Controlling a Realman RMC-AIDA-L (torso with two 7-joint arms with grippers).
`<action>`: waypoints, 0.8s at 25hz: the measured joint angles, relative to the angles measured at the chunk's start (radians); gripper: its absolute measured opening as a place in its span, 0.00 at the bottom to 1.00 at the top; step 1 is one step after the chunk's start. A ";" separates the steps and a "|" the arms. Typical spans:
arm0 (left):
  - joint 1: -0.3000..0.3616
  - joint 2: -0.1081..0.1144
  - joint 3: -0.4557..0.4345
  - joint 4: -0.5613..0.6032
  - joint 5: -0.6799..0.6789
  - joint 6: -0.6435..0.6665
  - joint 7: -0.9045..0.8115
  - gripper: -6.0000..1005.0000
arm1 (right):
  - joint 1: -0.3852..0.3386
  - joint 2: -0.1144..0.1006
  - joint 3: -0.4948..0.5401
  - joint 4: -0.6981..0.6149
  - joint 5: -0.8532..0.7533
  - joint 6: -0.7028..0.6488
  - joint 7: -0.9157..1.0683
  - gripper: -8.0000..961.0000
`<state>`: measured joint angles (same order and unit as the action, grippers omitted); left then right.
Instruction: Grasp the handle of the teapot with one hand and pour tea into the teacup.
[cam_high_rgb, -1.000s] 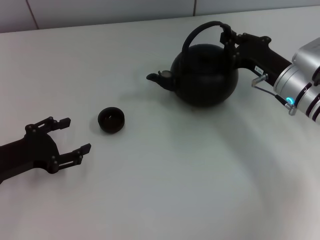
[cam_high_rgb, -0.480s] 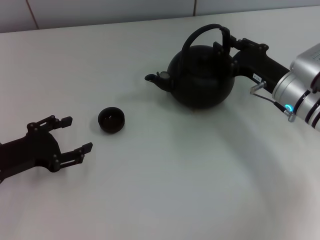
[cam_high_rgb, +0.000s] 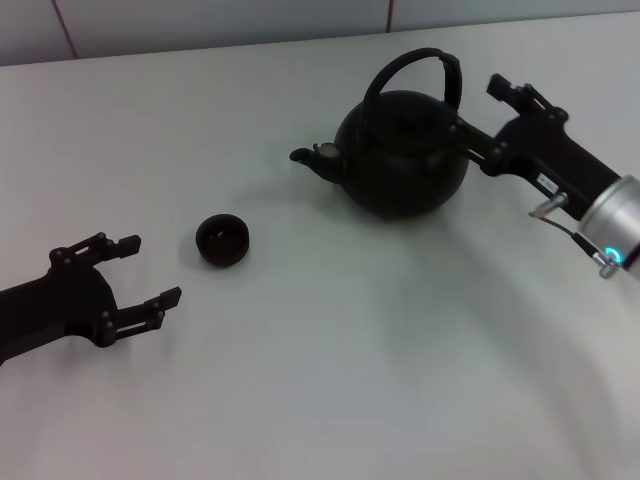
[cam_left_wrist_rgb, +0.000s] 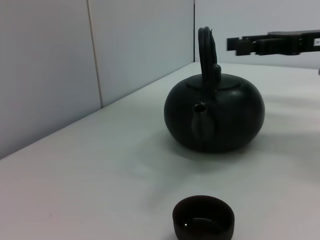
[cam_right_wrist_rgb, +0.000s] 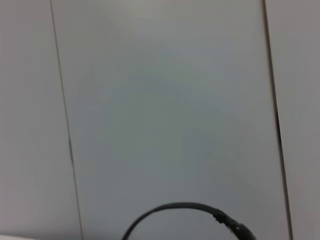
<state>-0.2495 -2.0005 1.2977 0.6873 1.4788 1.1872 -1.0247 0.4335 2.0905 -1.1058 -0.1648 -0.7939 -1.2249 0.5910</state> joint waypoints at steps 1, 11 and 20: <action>0.002 0.001 0.000 0.000 0.000 0.003 0.000 0.82 | -0.011 0.000 0.003 0.000 0.002 -0.018 0.000 0.66; 0.017 0.003 0.000 0.010 0.000 0.011 0.000 0.82 | -0.069 -0.011 -0.056 -0.031 -0.167 -0.206 0.011 0.86; 0.025 0.002 0.000 0.011 0.000 0.011 -0.004 0.82 | 0.041 -0.007 -0.122 -0.197 -0.533 0.010 0.268 0.86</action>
<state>-0.2248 -1.9983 1.2977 0.6978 1.4787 1.1978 -1.0290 0.4743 2.0833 -1.2279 -0.3615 -1.3270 -1.2147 0.8585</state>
